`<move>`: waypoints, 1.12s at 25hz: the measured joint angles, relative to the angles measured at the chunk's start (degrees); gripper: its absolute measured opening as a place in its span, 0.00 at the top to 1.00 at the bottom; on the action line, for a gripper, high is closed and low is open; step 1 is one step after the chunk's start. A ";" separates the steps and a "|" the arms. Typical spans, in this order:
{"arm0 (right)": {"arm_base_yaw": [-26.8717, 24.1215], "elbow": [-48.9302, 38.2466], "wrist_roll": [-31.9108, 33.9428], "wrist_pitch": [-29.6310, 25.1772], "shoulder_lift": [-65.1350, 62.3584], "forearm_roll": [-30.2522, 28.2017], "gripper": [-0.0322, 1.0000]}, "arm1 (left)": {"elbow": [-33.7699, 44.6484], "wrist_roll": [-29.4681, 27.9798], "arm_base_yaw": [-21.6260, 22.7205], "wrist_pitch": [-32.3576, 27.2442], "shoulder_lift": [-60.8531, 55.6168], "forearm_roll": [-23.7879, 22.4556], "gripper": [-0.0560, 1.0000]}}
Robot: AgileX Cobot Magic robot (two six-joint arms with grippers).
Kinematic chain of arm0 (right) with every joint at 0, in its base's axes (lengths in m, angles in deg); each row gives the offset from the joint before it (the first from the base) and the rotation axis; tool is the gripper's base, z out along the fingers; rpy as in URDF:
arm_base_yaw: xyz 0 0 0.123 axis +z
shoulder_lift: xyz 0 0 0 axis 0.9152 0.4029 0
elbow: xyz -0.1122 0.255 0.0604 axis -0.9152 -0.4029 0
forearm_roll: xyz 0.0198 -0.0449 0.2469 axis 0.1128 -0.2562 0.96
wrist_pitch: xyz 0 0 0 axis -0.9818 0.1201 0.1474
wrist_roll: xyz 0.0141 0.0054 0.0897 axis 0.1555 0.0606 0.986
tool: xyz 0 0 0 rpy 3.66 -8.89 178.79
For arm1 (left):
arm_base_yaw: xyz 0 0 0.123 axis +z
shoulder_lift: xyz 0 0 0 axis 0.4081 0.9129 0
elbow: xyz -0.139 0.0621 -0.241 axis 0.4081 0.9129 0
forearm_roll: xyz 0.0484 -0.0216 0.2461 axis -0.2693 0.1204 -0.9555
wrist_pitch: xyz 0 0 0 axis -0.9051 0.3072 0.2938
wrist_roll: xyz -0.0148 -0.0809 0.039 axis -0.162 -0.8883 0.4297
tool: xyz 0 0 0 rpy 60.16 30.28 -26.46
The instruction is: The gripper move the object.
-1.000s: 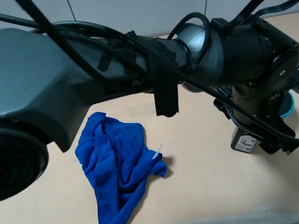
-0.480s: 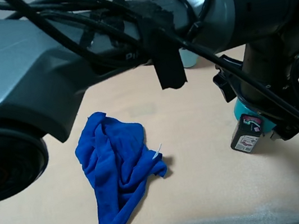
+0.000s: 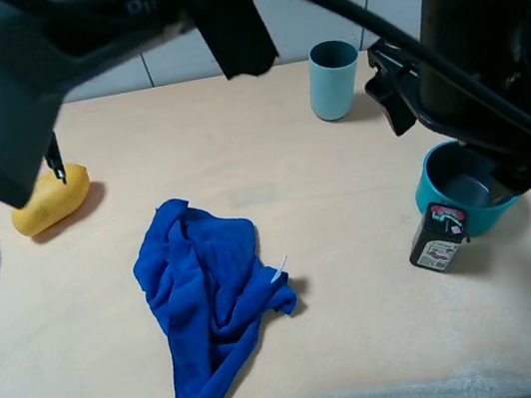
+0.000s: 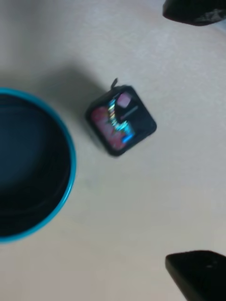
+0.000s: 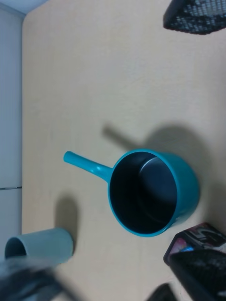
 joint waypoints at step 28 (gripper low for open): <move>0.00 0.00 0.00 0.00 0.00 0.00 0.30 | 15.92 2.61 13.49 -0.07 -20.47 -1.41 0.03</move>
